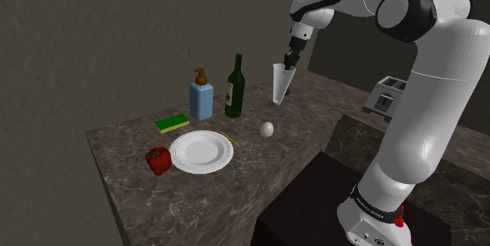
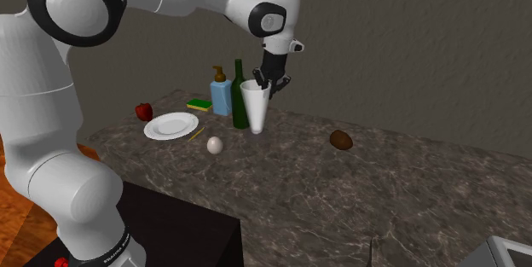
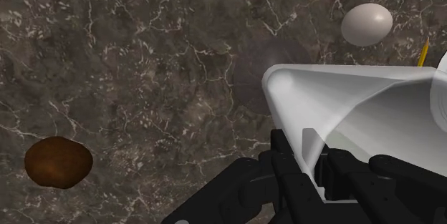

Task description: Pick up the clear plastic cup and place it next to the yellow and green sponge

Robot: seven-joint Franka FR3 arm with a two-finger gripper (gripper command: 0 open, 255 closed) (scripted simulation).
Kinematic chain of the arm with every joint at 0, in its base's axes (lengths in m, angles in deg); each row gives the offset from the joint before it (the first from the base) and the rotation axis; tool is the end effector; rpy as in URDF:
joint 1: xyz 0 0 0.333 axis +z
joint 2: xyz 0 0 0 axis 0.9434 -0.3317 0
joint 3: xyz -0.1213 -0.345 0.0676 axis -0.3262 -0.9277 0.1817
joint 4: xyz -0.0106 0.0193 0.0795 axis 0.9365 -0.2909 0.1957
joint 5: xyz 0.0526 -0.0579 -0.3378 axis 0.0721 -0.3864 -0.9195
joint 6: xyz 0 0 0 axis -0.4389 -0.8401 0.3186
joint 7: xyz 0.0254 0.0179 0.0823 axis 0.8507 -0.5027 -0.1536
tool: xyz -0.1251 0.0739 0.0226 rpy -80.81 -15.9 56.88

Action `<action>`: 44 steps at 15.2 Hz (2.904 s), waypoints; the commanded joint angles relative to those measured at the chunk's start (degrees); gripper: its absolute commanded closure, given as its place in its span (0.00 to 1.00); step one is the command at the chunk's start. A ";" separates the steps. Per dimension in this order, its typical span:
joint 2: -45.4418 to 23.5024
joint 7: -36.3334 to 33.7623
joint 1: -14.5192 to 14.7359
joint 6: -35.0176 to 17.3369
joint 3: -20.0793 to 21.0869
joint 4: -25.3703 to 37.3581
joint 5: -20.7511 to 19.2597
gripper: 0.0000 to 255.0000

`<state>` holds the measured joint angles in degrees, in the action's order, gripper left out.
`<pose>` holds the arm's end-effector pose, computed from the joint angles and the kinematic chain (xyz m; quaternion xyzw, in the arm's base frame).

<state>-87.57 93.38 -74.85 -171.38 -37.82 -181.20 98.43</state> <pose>0.4996 -0.2446 0.5150 -0.9951 -0.0327 -0.0277 0.0895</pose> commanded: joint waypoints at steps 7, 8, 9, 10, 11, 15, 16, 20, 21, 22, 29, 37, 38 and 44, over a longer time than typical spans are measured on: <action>0.35 -1.14 -0.19 5.74 -0.16 5.56 -0.45 1.00; 0.35 -1.27 -0.23 6.50 -0.18 6.32 -0.48 1.00; 0.33 -1.40 -0.27 7.26 -0.21 7.11 -0.50 1.00; 0.30 -1.52 -0.31 8.03 -0.23 7.91 -0.51 1.00; 0.25 -1.63 -0.36 8.80 -0.25 8.73 -0.51 1.00; -0.10 -2.06 -0.61 11.95 -0.36 12.22 -0.42 1.00; -0.22 -2.16 -0.68 12.76 -0.39 13.15 -0.37 1.00; -0.92 -2.51 -1.05 16.07 -0.52 17.09 -0.07 1.00; -1.14 -2.59 -1.16 16.92 -0.55 18.14 0.03 1.00; -1.38 -2.67 -1.28 17.78 -0.59 19.22 0.15 1.00; -3.74 -3.14 -2.47 24.20 -0.87 27.73 1.37 1.00; -8.40 -3.68 -5.15 32.87 -1.17 40.62 4.09 1.00; -9.22 -3.78 -5.66 34.14 -1.20 42.64 4.60 1.00; -1.92 -10.21 1.98 26.61 1.15 29.91 0.66 1.00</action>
<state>-90.90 84.68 -74.35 -143.34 -37.24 -148.98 99.81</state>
